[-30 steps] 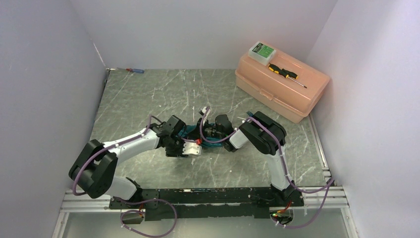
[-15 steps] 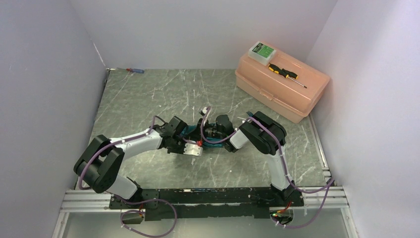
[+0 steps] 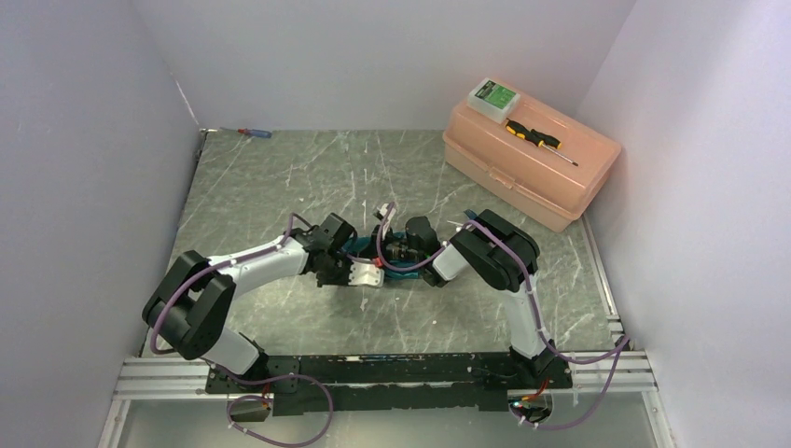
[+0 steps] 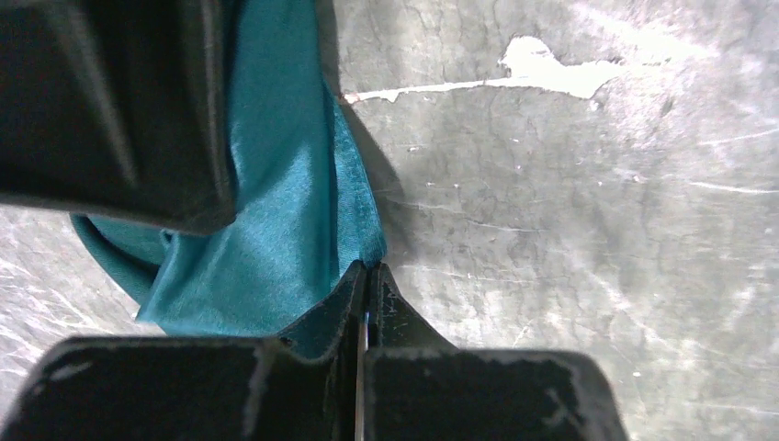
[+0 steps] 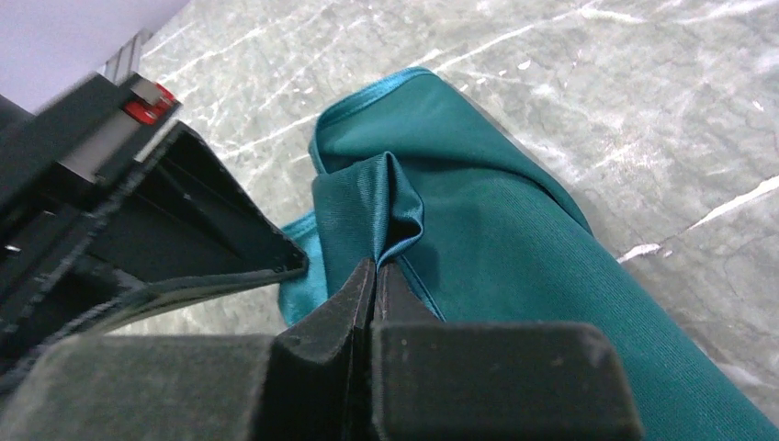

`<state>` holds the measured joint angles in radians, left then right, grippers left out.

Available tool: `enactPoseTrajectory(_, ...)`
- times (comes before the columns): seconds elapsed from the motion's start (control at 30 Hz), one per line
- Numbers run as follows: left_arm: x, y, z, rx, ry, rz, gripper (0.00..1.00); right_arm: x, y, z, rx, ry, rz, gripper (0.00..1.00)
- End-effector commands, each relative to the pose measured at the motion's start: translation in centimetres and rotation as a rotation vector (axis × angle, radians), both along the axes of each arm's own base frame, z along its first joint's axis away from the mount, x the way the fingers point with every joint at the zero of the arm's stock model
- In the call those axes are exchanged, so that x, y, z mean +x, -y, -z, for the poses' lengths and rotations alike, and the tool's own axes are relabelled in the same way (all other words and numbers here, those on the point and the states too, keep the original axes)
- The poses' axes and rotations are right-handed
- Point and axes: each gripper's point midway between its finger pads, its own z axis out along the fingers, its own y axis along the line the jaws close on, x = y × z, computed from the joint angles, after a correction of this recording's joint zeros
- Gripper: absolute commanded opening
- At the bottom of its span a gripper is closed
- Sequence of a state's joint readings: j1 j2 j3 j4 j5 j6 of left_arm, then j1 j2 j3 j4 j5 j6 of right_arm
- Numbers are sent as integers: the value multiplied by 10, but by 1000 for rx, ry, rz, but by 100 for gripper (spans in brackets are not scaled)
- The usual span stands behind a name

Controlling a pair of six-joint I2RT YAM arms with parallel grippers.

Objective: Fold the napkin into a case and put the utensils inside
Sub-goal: Pass from the right arm to the left

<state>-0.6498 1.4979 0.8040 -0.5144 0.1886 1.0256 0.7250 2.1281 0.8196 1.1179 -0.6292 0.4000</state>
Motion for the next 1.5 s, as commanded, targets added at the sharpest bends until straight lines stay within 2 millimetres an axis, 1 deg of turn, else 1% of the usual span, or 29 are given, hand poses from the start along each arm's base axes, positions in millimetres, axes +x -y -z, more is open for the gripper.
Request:
enactPoseTrajectory(0.0,-10,10,-20,-51,-67,-38,3,7,-4,-6,-15,70,19,0)
enactPoseTrajectory(0.07,-14,11,-24,-63,-76,-33,3,8,-4,-3,-25,74,27,0)
enactPoseTrajectory(0.17,-16,12,-25,-63,-76,-34,3,8,-4,1,-33,71,37,0)
enactPoseTrajectory(0.3,-16,12,-28,-67,-74,-38,3,8,-4,-1,-31,73,60,0)
enactPoseTrajectory(0.37,-16,12,-28,-67,-80,-54,3,7,-4,-7,-10,75,60,0)
enactPoseTrajectory(0.43,-12,11,-28,-72,-70,-96,3,1,-6,-16,22,84,36,0)
enactPoseTrajectory(0.53,-3,6,-29,-95,-56,-185,3,-13,-6,-26,70,91,-15,0)
enactPoseTrajectory(0.63,7,0,-31,-124,-55,-276,3,-26,-5,-29,101,75,-62,0)
enactPoseTrajectory(0.73,11,-4,-31,-141,-59,-310,3,-36,-3,-35,144,56,-88,1)
enactPoseTrajectory(0.87,10,-4,-30,-145,-66,-316,3,-44,-5,-38,153,44,-108,11)
enactPoseTrajectory(0.97,12,-1,-31,-161,-64,-314,3,-48,-8,-36,141,44,-126,23)
enactPoseTrajectory(1.1,14,2,-31,-179,-61,-313,3,-48,-13,-38,140,49,-139,37)
enactPoseTrajectory(1.27,17,2,-32,-184,-49,-327,3,-48,-15,-42,154,65,-145,43)
enactPoseTrajectory(1.33,19,2,-32,-188,-47,-338,3,-48,-17,-42,153,79,-132,48)
enactPoseTrajectory(1.4,20,3,-34,-194,-50,-349,3,-48,-19,-39,135,99,-117,49)
enactPoseTrajectory(1.47,20,3,-35,-199,-56,-357,3,-42,-21,-33,91,135,-72,49)
